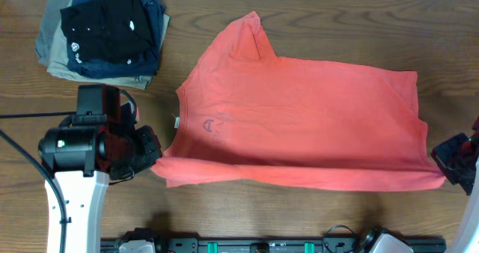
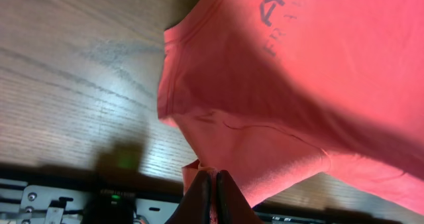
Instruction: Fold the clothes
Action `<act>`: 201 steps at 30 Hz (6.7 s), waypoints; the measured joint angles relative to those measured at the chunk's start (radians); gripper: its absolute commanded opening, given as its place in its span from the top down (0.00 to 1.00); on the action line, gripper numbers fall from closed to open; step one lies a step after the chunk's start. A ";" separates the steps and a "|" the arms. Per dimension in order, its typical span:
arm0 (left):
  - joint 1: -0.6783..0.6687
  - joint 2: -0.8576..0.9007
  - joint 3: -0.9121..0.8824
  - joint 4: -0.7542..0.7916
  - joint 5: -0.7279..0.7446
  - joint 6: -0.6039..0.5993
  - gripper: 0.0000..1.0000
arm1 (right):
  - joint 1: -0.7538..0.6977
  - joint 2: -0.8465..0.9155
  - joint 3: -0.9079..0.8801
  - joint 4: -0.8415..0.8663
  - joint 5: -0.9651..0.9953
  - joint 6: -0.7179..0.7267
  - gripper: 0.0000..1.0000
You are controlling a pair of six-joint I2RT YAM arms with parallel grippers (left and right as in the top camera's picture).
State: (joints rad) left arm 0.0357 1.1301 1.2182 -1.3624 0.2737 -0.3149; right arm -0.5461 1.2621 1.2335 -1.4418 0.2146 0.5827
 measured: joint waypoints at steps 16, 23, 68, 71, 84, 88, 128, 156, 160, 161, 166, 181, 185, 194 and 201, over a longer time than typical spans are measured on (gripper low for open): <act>0.000 -0.001 0.000 0.022 -0.016 -0.001 0.94 | 0.000 -0.009 -0.051 0.036 0.024 0.079 0.97; 0.000 0.048 -0.001 0.122 -0.018 -0.003 0.94 | -0.001 -0.010 -0.136 0.101 0.031 0.123 0.96; -0.010 0.259 -0.016 0.351 -0.018 -0.055 0.94 | -0.009 -0.010 -0.324 0.429 0.062 0.225 0.91; -0.029 0.277 -0.016 0.364 -0.018 -0.057 0.94 | -0.009 -0.010 -0.325 0.438 0.053 0.225 0.90; -0.100 0.367 -0.017 0.492 -0.018 -0.087 0.94 | -0.009 0.084 -0.347 0.575 0.031 0.224 0.95; -0.100 0.391 -0.017 0.510 -0.019 -0.097 0.94 | -0.009 0.137 -0.347 0.611 0.022 0.223 0.94; -0.274 0.397 -0.228 0.397 0.043 -0.130 0.48 | 0.037 0.216 -0.171 0.376 -0.474 -0.133 0.01; -0.358 0.566 -0.324 0.695 -0.017 -0.299 0.67 | 0.037 0.216 -0.176 0.377 -0.479 -0.205 0.01; -0.358 0.568 -0.324 0.708 -0.019 -0.300 0.73 | 0.037 0.216 -0.177 0.377 -0.477 -0.205 0.01; -0.358 0.568 -0.324 0.709 -0.019 -0.301 0.75 | 0.037 0.216 -0.176 0.377 -0.476 -0.205 0.01; -0.358 0.569 -0.324 0.711 -0.019 -0.300 0.81 | 0.037 0.216 -0.177 0.377 -0.476 -0.205 0.01; -0.359 0.569 -0.319 0.570 -0.088 -0.298 0.72 | 0.037 0.216 -0.177 0.372 -0.461 -0.206 0.01; -0.359 0.569 -0.311 0.558 -0.112 -0.295 0.64 | 0.037 0.216 -0.177 0.372 -0.460 -0.206 0.01; -0.359 0.568 -0.307 0.576 -0.099 -0.298 0.63 | 0.037 0.216 -0.177 0.372 -0.457 -0.206 0.01; -0.360 0.568 -0.307 0.591 -0.064 -0.300 0.72 | 0.037 0.216 -0.177 0.368 -0.457 -0.213 0.01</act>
State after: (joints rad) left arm -0.3248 1.6978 0.9115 -0.7715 0.2092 -0.6151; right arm -0.5091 1.4780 1.0569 -1.0737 -0.2424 0.3698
